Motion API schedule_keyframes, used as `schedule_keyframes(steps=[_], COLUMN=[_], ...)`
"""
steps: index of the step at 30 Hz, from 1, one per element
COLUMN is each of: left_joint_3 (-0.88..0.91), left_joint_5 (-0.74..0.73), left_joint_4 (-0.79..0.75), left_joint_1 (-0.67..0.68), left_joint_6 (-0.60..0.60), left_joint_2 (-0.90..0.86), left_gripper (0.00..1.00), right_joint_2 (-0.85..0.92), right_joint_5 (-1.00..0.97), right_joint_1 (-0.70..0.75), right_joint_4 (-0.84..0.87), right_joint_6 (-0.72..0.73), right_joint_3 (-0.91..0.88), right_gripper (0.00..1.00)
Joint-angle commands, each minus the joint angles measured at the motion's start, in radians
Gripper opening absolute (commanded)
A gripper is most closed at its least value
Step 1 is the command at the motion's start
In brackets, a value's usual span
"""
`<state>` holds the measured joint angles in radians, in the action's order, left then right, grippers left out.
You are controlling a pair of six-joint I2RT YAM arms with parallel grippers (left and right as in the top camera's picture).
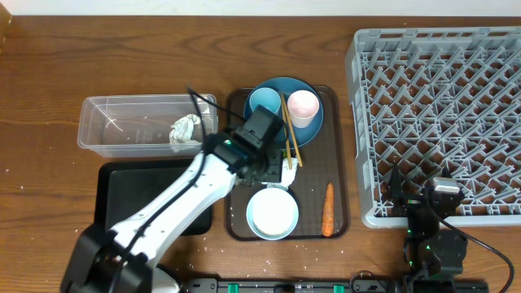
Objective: Sort waste into correct bins and load items into the dishwasher rack
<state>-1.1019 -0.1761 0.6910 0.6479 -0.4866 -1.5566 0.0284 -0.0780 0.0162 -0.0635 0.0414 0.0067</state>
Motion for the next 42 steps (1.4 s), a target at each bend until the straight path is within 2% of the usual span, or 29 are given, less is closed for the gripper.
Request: schedule_keyframes(steps=[1,17,27,42], left_joint_3=[-0.015,-0.015,-0.005,0.007], left_joint_5=[0.02,0.021,0.126,0.124], left_joint_4=[-0.023,-0.068,-0.069,-0.095], left_joint_1=[0.024,0.045,0.045,0.045], left_joint_6=[-0.013,-0.012,-0.013,-0.037], left_joint_2=[-0.039,-0.106,-0.106,-0.135], left_gripper=[0.52,0.52,0.52,0.52], right_joint_2=[0.001,0.001,0.001,0.001], right_joint_5=[0.0,0.0,0.0,0.0], right_joint_1=[0.005,0.005,0.005,0.005], right_joint_4=[-0.004,-0.004,-0.004,-0.004], right_joint_6=[0.003,0.003,0.003,0.003], right_joint_3=[-0.001,-0.001,-0.001,-0.001], right_gripper=[0.99,0.99,0.99,0.99])
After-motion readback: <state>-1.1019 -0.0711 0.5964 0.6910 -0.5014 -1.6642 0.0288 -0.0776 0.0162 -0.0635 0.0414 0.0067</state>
